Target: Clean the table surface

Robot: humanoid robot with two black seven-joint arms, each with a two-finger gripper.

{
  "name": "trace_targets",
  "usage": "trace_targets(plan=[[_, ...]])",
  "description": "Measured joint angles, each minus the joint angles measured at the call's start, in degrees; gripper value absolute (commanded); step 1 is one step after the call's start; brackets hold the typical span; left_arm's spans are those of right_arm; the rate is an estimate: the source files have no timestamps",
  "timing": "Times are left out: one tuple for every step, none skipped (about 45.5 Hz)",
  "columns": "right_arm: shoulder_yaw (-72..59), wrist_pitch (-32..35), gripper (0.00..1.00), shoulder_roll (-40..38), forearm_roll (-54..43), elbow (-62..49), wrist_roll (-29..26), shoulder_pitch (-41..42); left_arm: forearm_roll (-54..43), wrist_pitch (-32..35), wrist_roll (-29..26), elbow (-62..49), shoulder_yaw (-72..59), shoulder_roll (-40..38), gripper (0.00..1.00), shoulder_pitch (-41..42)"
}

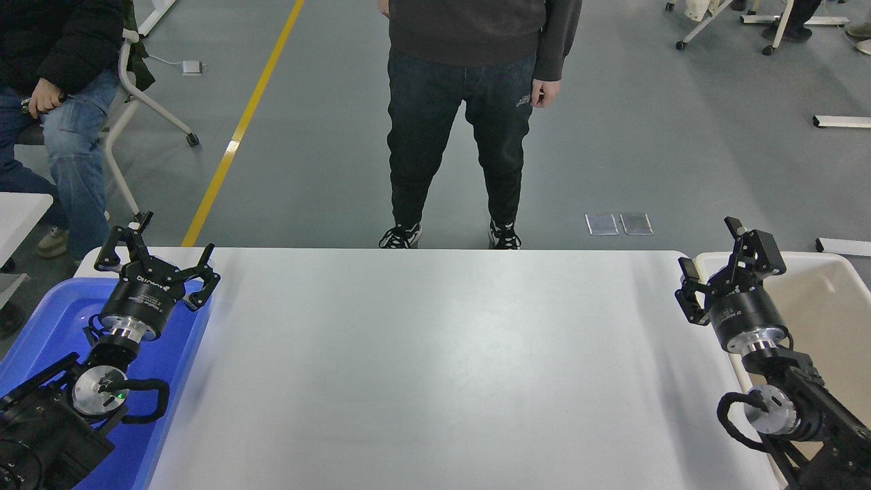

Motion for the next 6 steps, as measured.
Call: trace_targets(plan=[[0.0,0.0,1.00,0.1,-0.1,-0.2,0.1,0.1,0.0,0.0,0.0,0.0,0.0,0.0,1.00,0.0],[0.1,0.0,1.00,0.3,-0.2,-0.4,0.2,0.3,0.0,0.0,0.0,0.0,0.0,0.0,1.00,0.0],[0.1,0.0,1.00,0.4,-0.2,-0.6,0.2,0.4,0.0,0.0,0.0,0.0,0.0,0.0,1.00,0.0],[0.1,0.0,1.00,0.5,-0.3,-0.7,0.2,0.5,0.0,0.0,0.0,0.0,0.0,0.0,1.00,0.0],[0.1,-0.1,1.00,0.6,-0.3,-0.9,0.3,0.5,0.0,0.0,0.0,0.0,0.0,0.0,1.00,0.0],[0.1,-0.1,1.00,0.7,-0.4,-1.0,0.3,0.6,0.0,0.0,0.0,0.0,0.0,0.0,1.00,0.0]])
